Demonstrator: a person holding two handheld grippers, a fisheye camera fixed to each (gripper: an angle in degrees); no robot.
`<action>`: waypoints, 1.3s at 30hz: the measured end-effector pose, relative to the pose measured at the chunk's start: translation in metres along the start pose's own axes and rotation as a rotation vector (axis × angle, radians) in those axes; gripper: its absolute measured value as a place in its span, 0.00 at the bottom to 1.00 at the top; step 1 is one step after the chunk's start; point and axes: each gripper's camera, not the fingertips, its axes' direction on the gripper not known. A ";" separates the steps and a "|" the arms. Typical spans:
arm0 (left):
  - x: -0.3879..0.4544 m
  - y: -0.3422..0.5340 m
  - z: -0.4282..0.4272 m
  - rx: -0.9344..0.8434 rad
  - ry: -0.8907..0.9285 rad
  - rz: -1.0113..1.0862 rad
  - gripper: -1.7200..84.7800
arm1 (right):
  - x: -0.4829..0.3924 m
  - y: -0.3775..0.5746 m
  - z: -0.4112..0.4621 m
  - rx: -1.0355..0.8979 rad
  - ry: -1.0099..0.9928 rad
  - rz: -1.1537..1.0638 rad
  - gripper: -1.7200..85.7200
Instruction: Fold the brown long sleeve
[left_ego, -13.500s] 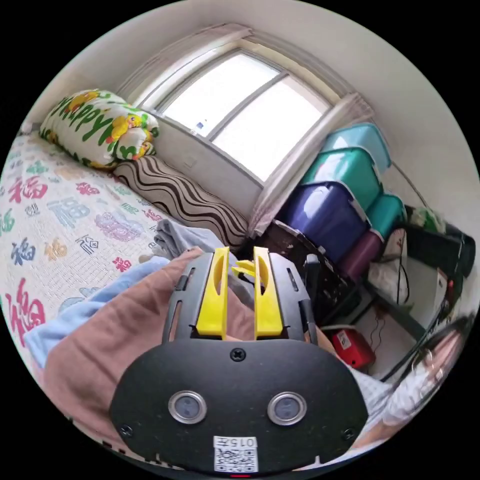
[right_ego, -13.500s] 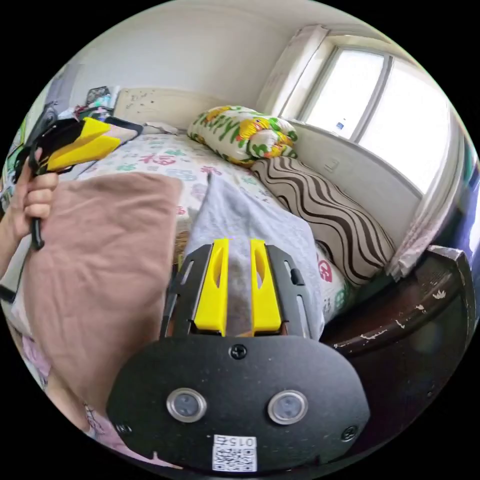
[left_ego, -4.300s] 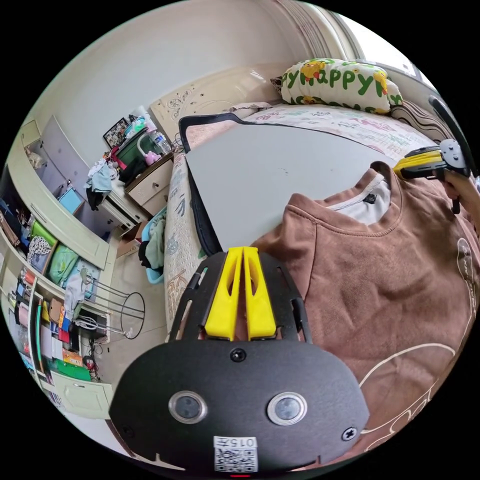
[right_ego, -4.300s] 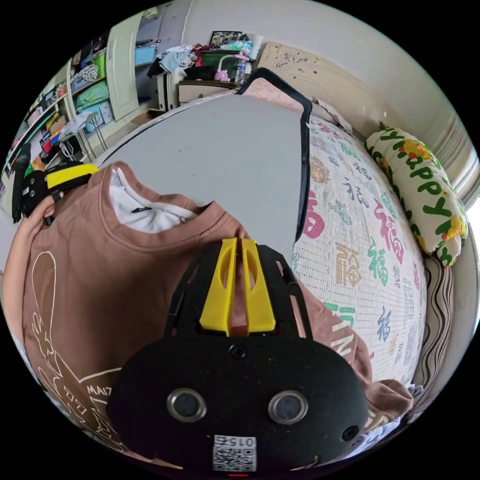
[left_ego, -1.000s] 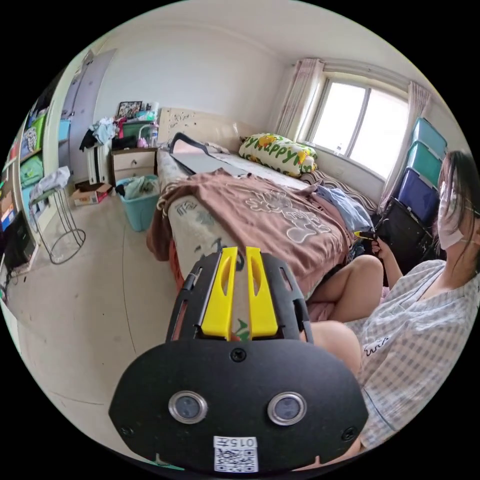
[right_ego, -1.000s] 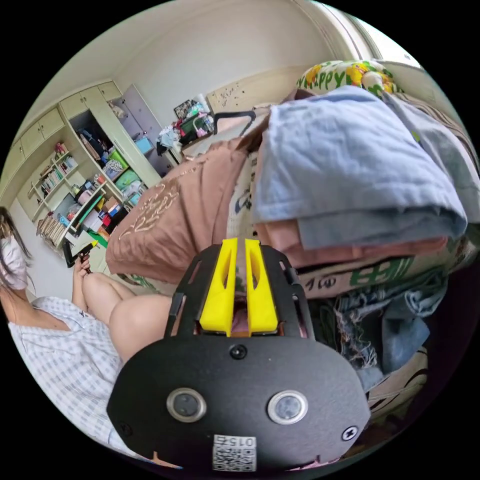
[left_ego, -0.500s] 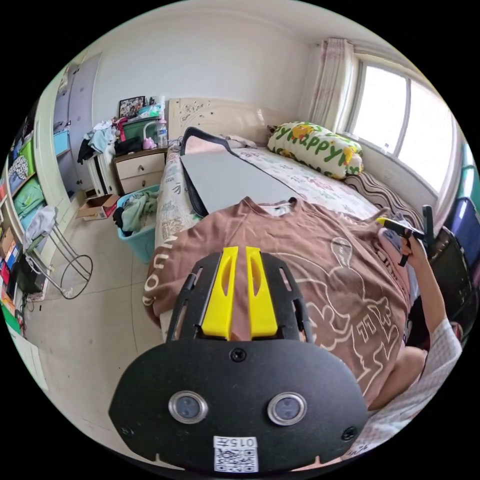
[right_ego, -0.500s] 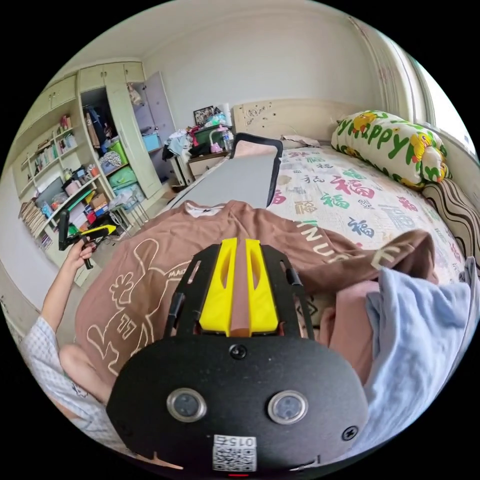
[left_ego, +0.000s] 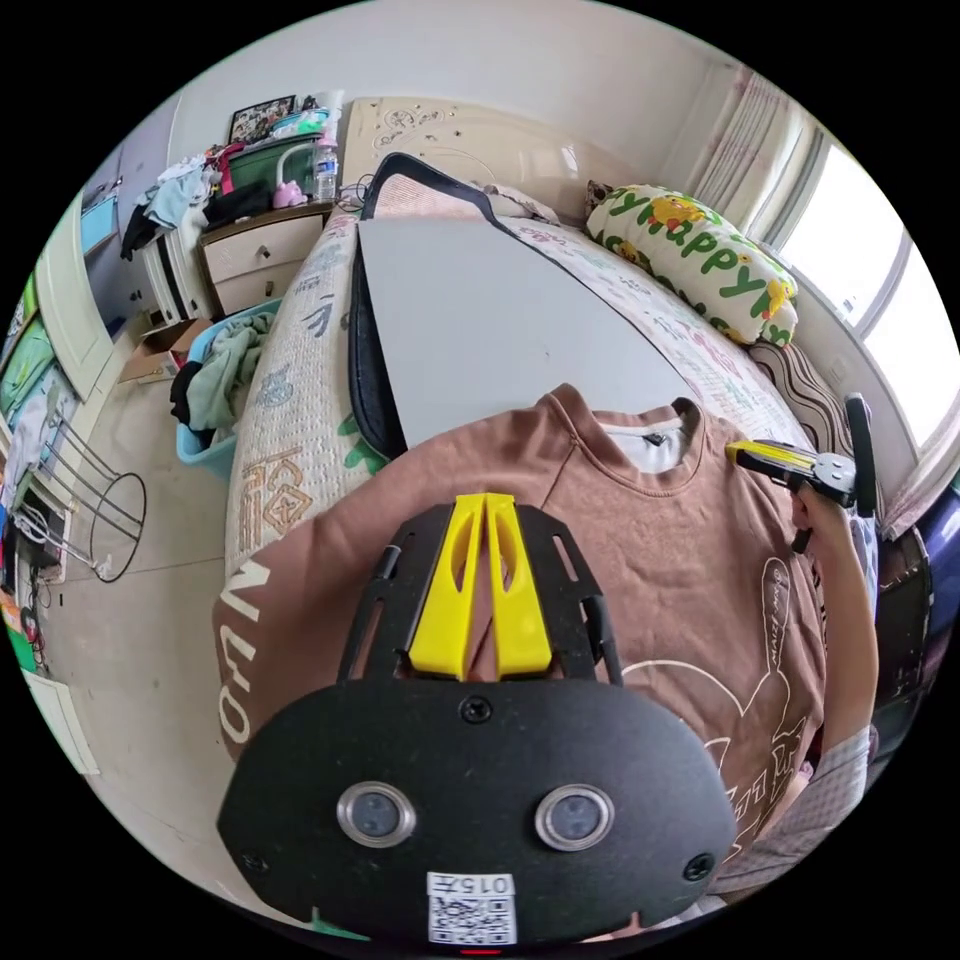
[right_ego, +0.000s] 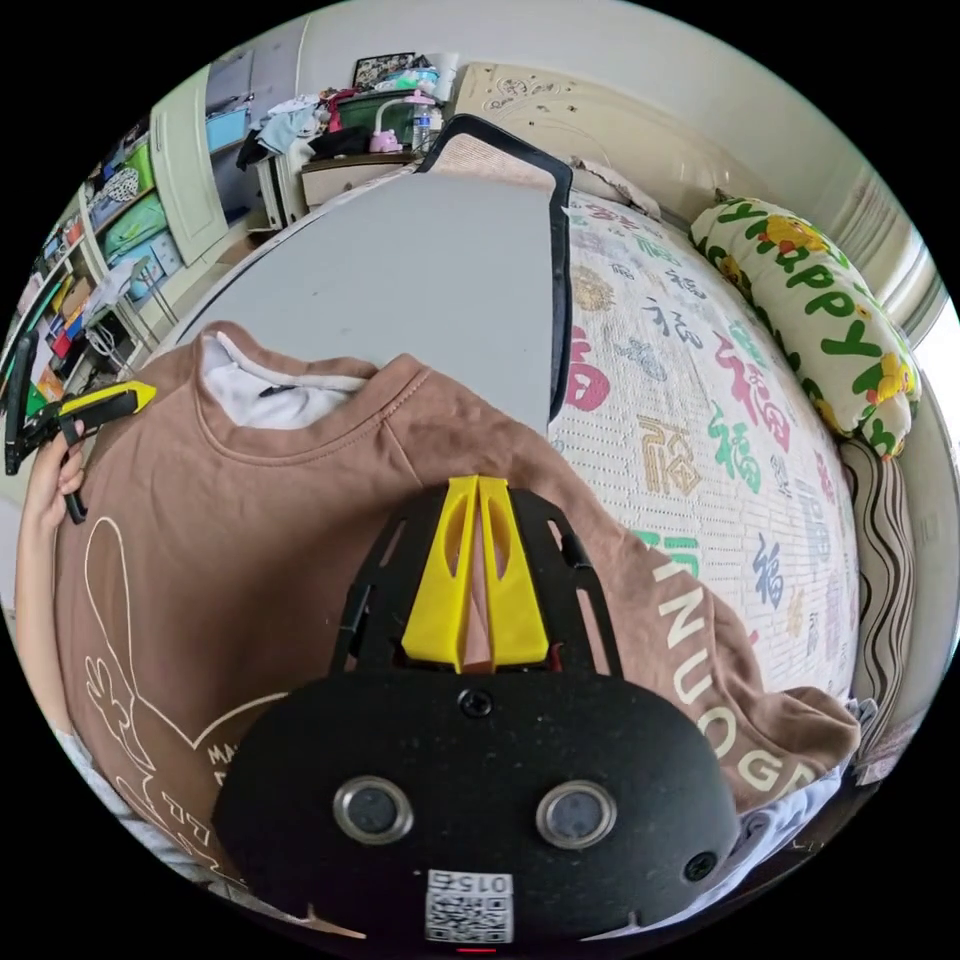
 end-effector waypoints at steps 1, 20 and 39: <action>-0.007 -0.003 0.006 0.006 -0.002 -0.003 0.02 | 0.000 -0.007 0.004 0.006 0.012 0.010 0.01; -0.102 0.100 -0.004 0.115 -0.057 -0.004 0.01 | 0.171 0.106 -0.075 0.066 0.062 0.237 0.13; -0.024 0.139 0.095 -0.034 -0.427 0.234 0.01 | 0.406 0.327 -0.087 0.249 -0.551 0.875 0.16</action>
